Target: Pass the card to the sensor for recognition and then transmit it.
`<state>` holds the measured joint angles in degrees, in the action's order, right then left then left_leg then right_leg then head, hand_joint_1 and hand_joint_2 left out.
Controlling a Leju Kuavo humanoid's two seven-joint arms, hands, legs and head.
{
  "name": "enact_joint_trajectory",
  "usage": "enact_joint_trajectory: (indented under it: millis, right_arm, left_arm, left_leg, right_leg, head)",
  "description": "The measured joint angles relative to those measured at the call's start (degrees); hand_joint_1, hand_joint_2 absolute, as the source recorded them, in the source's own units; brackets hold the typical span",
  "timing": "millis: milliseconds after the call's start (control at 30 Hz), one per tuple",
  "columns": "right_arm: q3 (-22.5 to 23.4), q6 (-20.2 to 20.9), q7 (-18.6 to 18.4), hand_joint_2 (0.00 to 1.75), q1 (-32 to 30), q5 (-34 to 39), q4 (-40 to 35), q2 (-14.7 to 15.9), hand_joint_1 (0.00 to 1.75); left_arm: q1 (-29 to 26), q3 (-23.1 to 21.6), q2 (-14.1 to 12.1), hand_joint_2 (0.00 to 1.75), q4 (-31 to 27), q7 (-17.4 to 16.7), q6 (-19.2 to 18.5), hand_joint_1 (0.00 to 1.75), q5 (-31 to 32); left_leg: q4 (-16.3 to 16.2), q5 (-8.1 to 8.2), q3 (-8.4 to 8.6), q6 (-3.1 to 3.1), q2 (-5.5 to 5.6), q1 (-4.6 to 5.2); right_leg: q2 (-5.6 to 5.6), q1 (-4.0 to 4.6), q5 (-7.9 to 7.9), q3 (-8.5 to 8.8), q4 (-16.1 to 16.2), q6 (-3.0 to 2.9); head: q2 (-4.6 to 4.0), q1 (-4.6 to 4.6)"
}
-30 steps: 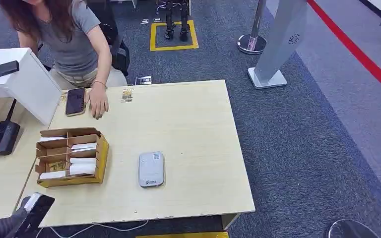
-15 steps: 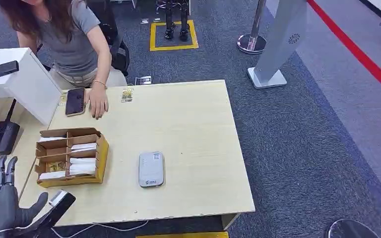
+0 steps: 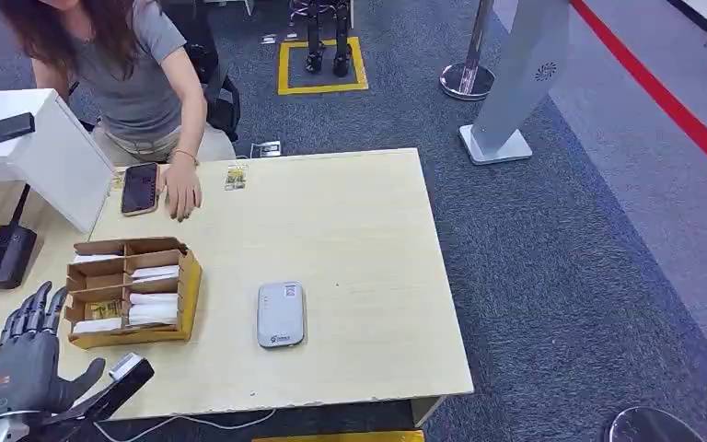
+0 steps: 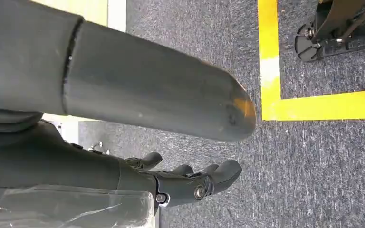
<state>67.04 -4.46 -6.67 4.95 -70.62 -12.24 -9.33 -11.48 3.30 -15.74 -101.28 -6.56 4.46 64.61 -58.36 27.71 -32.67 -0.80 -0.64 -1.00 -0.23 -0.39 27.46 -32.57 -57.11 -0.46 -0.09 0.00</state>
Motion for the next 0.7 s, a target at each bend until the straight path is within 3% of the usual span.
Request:
enact_joint_trajectory:
  millis: [700]
  right_arm:
    - [-0.2, 0.0, 0.0, 0.0, 0.0, -0.6, 0.0, 0.0, 0.0]
  left_arm:
    - [2.7, -2.9, -1.8, 1.75, 2.5, 0.2, -0.4, 0.0, 0.8]
  left_leg:
    - [0.0, 0.0, 0.01, 0.0, 0.0, 0.0]
  right_leg:
    - [0.01, 0.0, 0.0, 0.0, 0.0, 0.0]
  head:
    - [0.0, 0.0]
